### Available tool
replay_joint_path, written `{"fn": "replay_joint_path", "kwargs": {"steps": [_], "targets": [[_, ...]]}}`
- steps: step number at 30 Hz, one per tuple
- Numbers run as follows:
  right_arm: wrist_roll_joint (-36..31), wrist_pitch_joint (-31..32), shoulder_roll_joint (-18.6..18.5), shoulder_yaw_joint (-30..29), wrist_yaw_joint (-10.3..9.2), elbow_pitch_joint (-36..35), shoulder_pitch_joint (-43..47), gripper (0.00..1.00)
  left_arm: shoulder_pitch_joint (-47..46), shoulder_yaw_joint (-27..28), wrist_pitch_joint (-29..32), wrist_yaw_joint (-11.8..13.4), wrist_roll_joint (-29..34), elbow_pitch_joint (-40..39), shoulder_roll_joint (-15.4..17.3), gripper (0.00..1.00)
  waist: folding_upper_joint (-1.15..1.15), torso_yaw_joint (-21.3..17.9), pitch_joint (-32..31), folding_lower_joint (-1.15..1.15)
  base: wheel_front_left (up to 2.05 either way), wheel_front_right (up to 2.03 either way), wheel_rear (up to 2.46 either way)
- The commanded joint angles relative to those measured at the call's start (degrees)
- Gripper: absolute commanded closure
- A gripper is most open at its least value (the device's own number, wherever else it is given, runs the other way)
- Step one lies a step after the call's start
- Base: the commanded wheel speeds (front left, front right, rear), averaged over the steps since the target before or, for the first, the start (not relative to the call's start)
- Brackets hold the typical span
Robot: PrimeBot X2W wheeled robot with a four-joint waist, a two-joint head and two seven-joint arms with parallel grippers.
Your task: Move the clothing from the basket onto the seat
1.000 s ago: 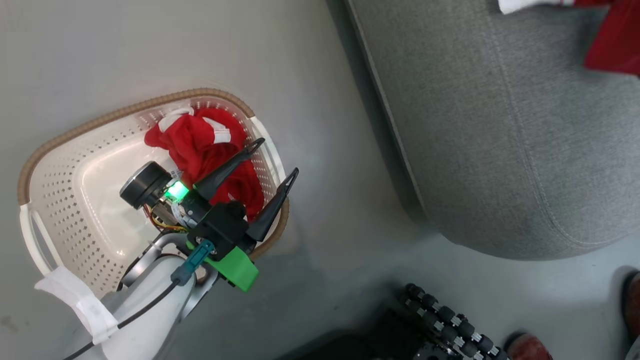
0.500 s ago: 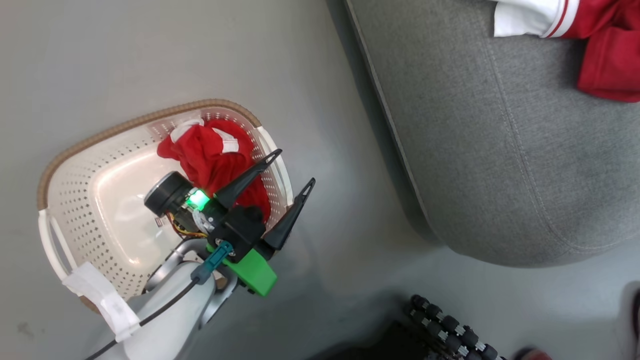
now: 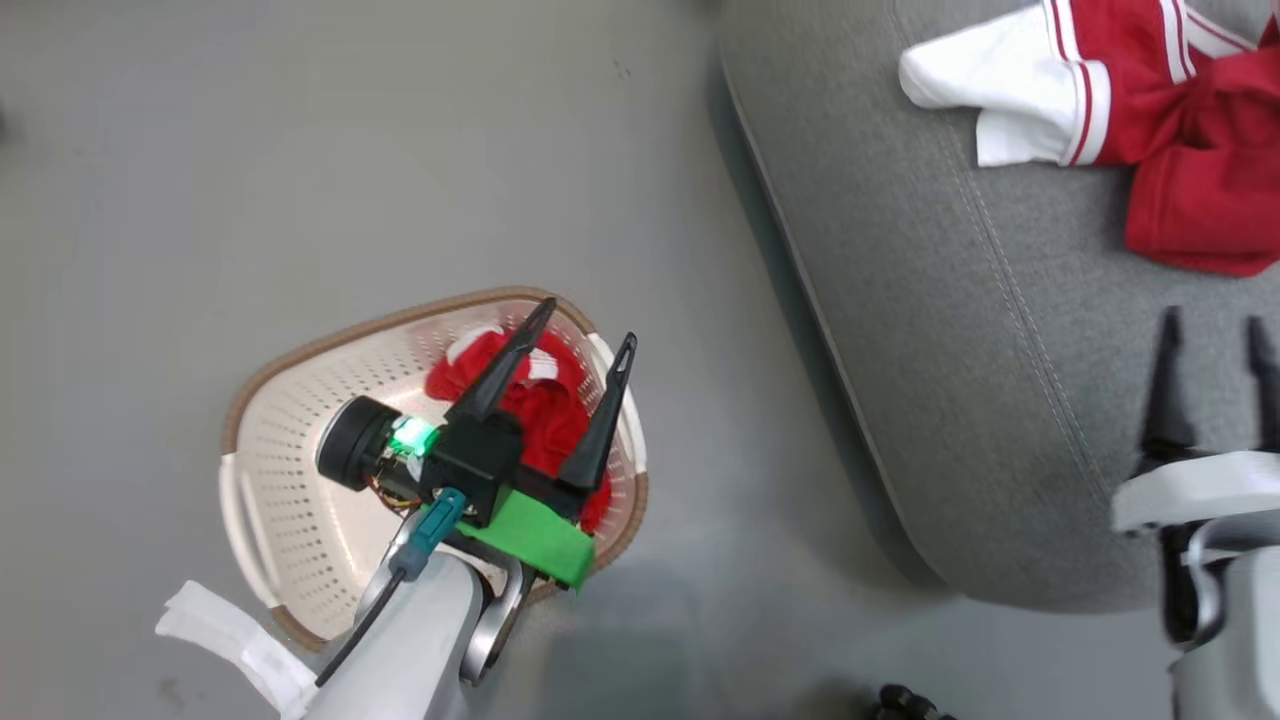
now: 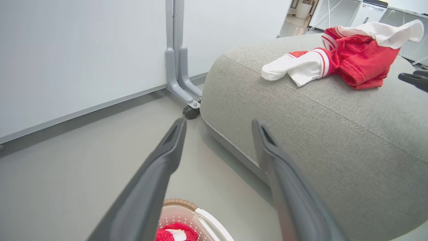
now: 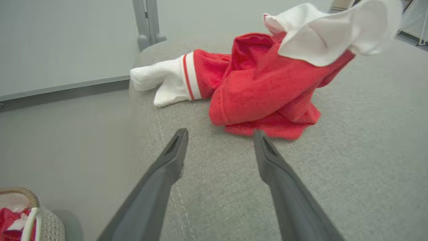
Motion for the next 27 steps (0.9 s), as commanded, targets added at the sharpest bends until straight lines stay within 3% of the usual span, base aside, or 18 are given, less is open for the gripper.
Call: {"fn": "replay_joint_path", "kwargs": {"steps": [1, 6, 13, 21, 27], "targets": [[-0.2, -0.1, 0.1, 2.6, -0.08, -0.3, 1.4, 0.00, 1.8, 1.3, 0.0, 0.5, 0.2, 0.0, -0.8, 0.00, 0.00, 6.7, -7.6, 0.00, 0.00, 0.00, 0.00], [-0.2, -0.1, 0.2, 10.1, -0.08, -1.4, 3.8, 0.00, 5.6, 6.2, 0.0, 0.9, -0.7, 0.2, -3.2, 0.00, 0.00, 12.2, -14.0, 0.00, 0.00, 0.00, 0.00], [0.4, -0.1, 0.6, 13.8, -0.08, -5.0, 6.4, 0.00, 12.1, 14.3, 0.0, 1.3, -3.3, 0.6, -4.5, 0.00, 0.00, 18.0, -20.9, 0.00, 0.00, 0.00, 0.00], [3.3, -0.1, 0.7, 18.5, -0.07, -9.8, 10.3, 0.00, 18.8, 19.2, 0.0, 4.0, -6.1, -4.4, -4.6, 0.00, 0.00, 20.1, -26.2, 0.00, 0.00, 0.00, 0.00], [4.9, -0.1, 0.7, 19.5, -0.07, -15.7, 15.0, 0.00, 22.8, 20.7, 0.0, 3.8, -4.3, -10.3, -4.6, 0.00, 0.00, 20.1, -28.1, 0.00, 0.00, 0.00, 0.00]]}}
